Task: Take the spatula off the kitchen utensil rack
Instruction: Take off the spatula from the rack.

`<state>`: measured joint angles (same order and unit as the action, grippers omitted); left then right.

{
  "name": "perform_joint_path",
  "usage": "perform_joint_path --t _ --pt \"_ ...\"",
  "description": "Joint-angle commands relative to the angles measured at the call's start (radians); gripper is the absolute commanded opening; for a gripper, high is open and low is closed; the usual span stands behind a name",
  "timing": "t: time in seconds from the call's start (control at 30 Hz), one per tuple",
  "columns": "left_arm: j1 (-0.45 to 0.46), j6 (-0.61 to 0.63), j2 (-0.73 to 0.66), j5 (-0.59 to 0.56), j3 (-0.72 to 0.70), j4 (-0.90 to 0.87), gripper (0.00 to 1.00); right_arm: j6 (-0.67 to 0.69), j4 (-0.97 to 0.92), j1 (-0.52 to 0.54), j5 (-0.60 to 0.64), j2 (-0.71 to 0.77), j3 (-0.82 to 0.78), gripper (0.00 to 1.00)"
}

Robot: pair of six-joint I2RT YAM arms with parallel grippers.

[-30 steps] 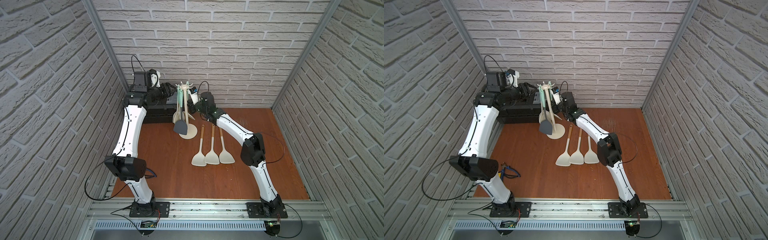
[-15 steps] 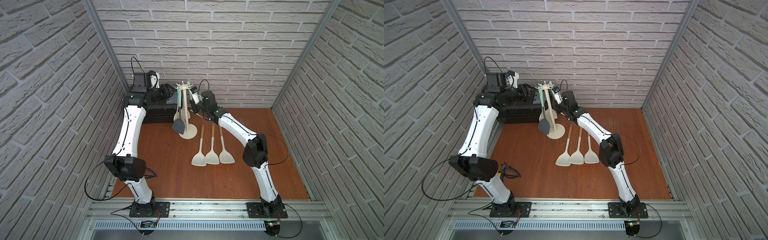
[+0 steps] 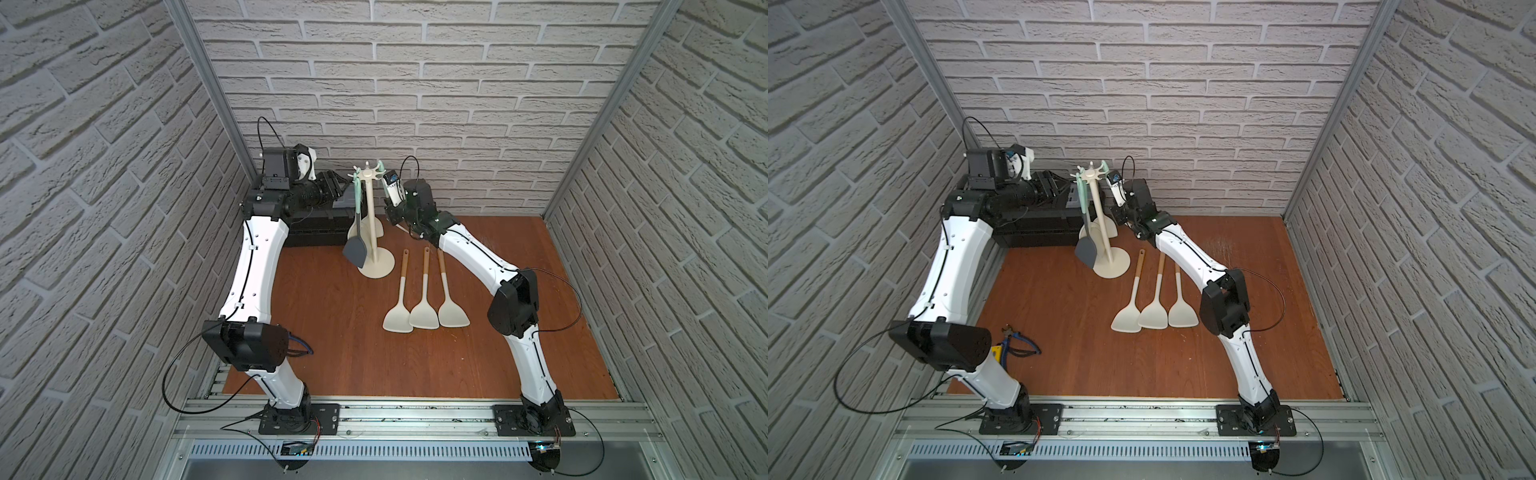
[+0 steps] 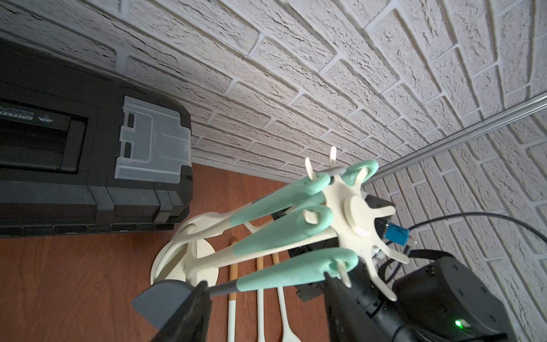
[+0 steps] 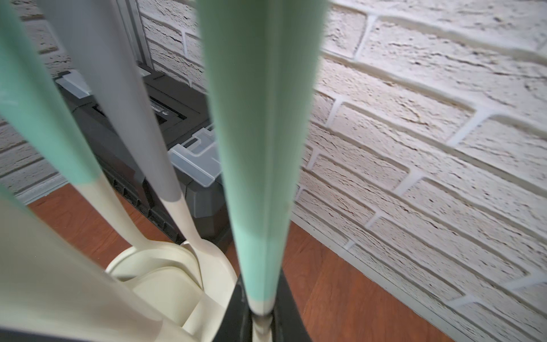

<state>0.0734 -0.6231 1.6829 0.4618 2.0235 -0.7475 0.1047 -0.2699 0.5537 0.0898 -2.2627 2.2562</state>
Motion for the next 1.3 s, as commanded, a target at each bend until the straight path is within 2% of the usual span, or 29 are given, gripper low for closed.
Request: perform_joint_path --t 0.0,0.13,0.27,0.37,0.53,0.63,0.8,0.9,0.97,1.07,1.27 --pt "-0.009 0.008 -0.041 0.015 -0.017 0.042 0.62 -0.006 -0.032 0.003 0.061 0.053 0.064 0.03" --pt "-0.009 0.007 -0.059 0.017 -0.033 0.042 0.62 -0.026 -0.063 0.003 0.065 0.069 0.046 0.03" --pt "-0.012 0.025 -0.099 0.016 -0.068 0.04 0.63 -0.054 -0.042 0.003 0.073 0.15 -0.079 0.03" --pt "-0.012 0.055 -0.151 0.016 -0.126 0.045 0.63 -0.098 -0.017 0.003 0.098 0.261 -0.237 0.03" --pt "0.007 0.093 -0.28 -0.006 -0.296 0.116 0.64 -0.185 0.081 0.002 0.084 0.518 -0.607 0.03" --pt "0.089 0.142 -0.356 -0.081 -0.377 0.148 0.63 -0.235 0.125 0.0 -0.011 0.657 -0.788 0.03" --pt "0.411 0.27 -0.42 -0.362 -0.474 0.203 0.64 -0.302 0.156 0.0 -0.304 0.819 -1.0 0.03" --pt "0.546 0.265 -0.41 -0.419 -0.56 0.318 0.64 -0.356 0.148 0.006 -0.483 0.848 -1.047 0.03" --pt "0.597 0.242 -0.387 -0.419 -0.603 0.388 0.62 -0.399 0.165 0.017 -0.544 0.864 -1.079 0.03" --pt "0.644 0.213 -0.338 -0.408 -0.61 0.432 0.61 -0.447 0.194 0.037 -0.567 0.897 -1.122 0.03" --pt "0.655 0.132 -0.288 -0.384 -0.621 0.49 0.54 -0.496 0.224 0.046 -0.578 0.953 -1.165 0.03"
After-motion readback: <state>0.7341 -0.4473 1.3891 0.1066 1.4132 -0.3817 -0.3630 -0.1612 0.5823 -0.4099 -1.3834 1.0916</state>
